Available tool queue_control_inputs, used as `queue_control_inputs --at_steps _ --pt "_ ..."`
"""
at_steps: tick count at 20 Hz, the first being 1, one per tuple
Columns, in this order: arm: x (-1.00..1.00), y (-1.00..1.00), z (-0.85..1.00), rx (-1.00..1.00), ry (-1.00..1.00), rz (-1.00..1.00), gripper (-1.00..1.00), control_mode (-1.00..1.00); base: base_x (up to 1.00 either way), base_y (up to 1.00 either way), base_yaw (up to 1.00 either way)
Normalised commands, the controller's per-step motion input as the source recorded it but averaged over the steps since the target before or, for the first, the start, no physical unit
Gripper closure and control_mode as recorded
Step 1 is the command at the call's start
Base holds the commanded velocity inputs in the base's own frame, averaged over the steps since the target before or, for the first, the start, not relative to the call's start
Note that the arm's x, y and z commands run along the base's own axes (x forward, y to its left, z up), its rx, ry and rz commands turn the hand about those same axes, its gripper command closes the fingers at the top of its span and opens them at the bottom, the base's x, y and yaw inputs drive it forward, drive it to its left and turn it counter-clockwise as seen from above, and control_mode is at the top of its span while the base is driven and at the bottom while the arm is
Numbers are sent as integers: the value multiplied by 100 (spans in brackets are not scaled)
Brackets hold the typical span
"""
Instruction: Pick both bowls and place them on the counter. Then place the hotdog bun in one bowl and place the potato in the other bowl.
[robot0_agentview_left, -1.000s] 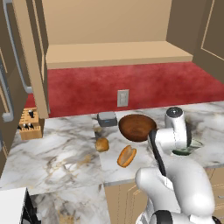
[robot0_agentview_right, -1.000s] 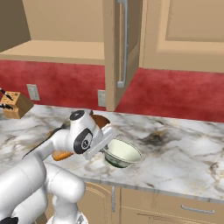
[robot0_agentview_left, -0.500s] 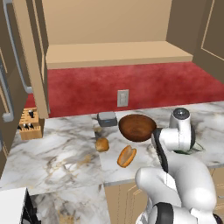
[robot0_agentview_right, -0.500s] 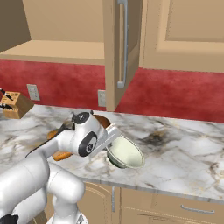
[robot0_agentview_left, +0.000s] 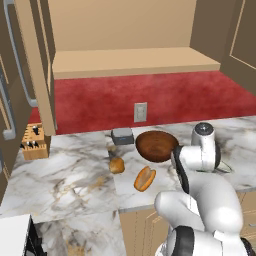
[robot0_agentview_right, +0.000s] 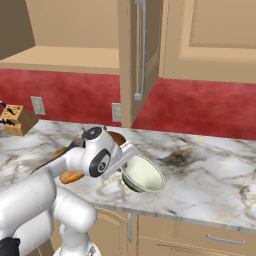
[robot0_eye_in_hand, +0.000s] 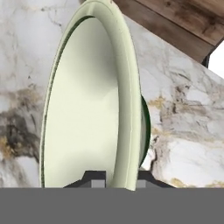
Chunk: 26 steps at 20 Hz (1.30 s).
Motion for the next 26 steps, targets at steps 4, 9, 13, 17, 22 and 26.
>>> queue_control_inputs --at_steps 4,9,13,17,22,26 --pt "0 24 -87 0 9 0 -100 -100 0 0 0" --pt "-17 17 -53 0 3 -1 -100 -100 0 0 0" --pt "-5 31 -54 4 11 -4 -100 -100 0 0 0" --pt "0 38 -49 7 8 -5 -100 -100 0 0 0" --pt "0 36 -38 8 4 -7 -100 -100 0 0 0" --pt "-6 36 -35 10 3 -6 -100 -100 0 0 0"
